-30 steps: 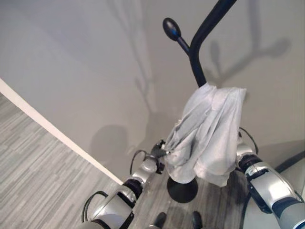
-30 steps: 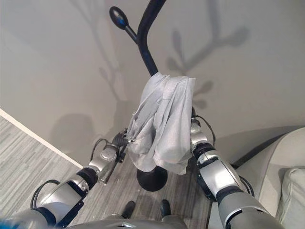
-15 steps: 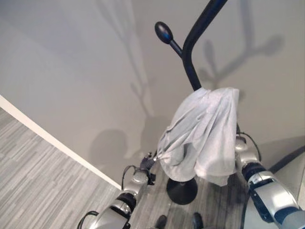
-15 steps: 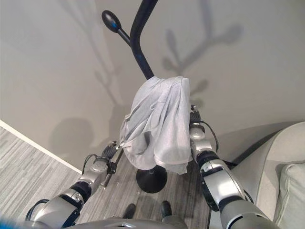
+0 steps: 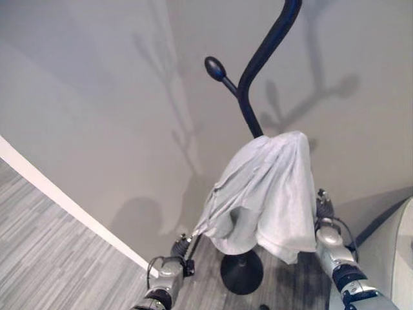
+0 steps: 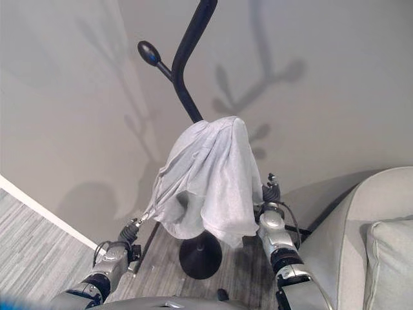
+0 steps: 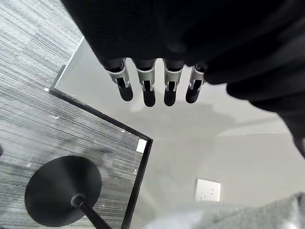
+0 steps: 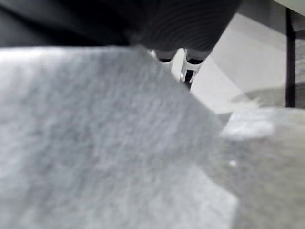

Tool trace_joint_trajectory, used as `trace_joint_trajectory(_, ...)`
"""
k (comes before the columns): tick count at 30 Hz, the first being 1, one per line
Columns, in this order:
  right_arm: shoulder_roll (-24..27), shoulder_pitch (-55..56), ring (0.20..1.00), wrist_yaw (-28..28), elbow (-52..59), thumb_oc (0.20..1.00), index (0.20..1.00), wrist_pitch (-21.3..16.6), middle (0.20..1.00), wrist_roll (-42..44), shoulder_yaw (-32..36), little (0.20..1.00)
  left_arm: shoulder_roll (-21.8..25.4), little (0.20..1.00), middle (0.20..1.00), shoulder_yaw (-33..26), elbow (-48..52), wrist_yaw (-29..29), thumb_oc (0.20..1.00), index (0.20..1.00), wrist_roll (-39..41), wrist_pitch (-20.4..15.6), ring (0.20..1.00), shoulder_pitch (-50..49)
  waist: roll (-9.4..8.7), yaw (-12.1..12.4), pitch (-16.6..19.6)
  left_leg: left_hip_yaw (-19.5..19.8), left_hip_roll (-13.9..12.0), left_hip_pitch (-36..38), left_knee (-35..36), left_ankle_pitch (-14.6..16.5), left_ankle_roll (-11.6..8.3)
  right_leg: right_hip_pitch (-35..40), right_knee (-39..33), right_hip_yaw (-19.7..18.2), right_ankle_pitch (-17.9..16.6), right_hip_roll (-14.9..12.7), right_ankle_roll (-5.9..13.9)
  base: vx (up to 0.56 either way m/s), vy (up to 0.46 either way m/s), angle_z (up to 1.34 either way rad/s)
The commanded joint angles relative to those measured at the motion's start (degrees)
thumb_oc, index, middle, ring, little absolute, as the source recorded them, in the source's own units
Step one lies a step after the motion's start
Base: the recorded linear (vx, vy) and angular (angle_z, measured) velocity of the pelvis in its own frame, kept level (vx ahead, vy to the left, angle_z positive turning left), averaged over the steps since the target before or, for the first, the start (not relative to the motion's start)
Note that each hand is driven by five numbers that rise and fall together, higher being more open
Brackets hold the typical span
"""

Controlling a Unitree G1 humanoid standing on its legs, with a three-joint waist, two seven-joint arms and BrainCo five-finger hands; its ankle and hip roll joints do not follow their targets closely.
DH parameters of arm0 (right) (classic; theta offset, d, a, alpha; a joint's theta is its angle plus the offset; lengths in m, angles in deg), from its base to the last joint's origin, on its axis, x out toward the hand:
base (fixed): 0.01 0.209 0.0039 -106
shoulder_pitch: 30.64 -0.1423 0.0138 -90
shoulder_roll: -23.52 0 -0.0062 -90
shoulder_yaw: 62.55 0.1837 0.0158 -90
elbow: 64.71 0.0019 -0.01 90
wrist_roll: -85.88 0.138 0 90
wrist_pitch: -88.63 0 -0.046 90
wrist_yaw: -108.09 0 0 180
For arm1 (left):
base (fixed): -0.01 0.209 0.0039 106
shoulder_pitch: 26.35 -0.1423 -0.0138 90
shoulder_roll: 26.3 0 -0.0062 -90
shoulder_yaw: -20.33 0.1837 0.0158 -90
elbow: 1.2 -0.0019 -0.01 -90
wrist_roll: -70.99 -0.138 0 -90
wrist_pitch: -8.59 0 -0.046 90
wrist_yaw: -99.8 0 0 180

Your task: Hang the clothes on the sofa on the clothes rack.

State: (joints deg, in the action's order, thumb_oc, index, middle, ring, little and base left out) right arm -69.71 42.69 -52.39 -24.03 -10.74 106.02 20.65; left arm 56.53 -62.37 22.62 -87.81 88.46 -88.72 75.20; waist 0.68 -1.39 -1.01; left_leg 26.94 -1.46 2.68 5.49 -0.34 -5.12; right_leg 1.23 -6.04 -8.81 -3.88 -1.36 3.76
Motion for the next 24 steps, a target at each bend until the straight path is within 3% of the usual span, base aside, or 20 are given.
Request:
trace_joint_trajectory(1, -0.2, 4.28, 1.0, -2.47, -16.2, 1.0, 1.0, 3.18, 1.0, 8.34, 5.99, 1.0, 4.51, 1.0, 1.0, -7.41, -13.64, -1.46, 1.0, 1.0, 6.43, 4.18, 1.0, -4.61, -2.72, 2.05, -0.41, -0.53, 3.6, 4.42, -0.49, 6.43, 4.33, -0.15, 1.06, 2.06, 2.21, -2.37, 1.03, 0.05, 0.017, -0.04)
trace_joint_trajectory(5, -2.56, 4.26, 1.0, -8.86, -28.2, 1.0, 1.0, 4.36, 1.0, 24.03, 10.89, 1.0, 4.04, 1.0, 1.0, -10.45, -16.9, 0.39, 1.0, 1.0, 11.07, 5.0, 1.0, -4.4, -2.68, 2.36, 0.2, -0.49, 3.39, 4.56, -0.49, 6.75, 4.14, 0.11, 1.04, 2.2, 2.63, -2.3, 0.86, 0.05, 0.014, -0.03)
trace_joint_trajectory(10, -2.76, 6.34, 1.0, -11.01, -35.91, 1.0, 1.0, 6.31, 1.0, 33.41, 17.16, 1.0, 3.59, 1.0, 1.0, -12.6, -19.72, 1.9, 1.0, 1.0, 12.66, 5.77, 1.0, -5.19, -2.64, 2.51, 1.01, -0.38, 3.09, 4.76, -0.49, 7.19, 4.02, 0.57, 1.04, 2.67, 3.15, -2.32, 0.72, 0.05, 0.008, 0.09)
trace_joint_trajectory(14, -2.46, 8.57, 1.0, -11.28, -38.55, 1.0, 1.0, 7.84, 1.0, 33.69, 18.87, 1.0, 2.5, 1.0, 1.0, -14.57, -20.77, 2.7, 1.0, 1.0, 14.96, 6.16, 1.0, -6.68, -2.58, 2.55, 1.5, -0.45, 2.87, 4.88, -0.49, 7.5, 3.93, 0.87, 1.04, 3.09, 3.45, -2.34, 0.6, 0.05, 0.008, 0.1)
trace_joint_trajectory(24, -2.13, 8.82, 1.0, -11.49, -37.34, 1.0, 1.0, 7.37, 1.0, 31.05, 17.33, 1.0, 2.0, 1.0, 1.0, -13.88, -20.64, 2.97, 1.0, 1.0, 15.27, 5.56, 1.0, -6.57, -2.51, 2.43, 1.78, -0.89, 2.67, 4.77, -0.49, 7.51, 3.87, 1.15, 1.04, 3.24, 3.59, -2.41, 0.54, 0.0, 0.0, 0.0)
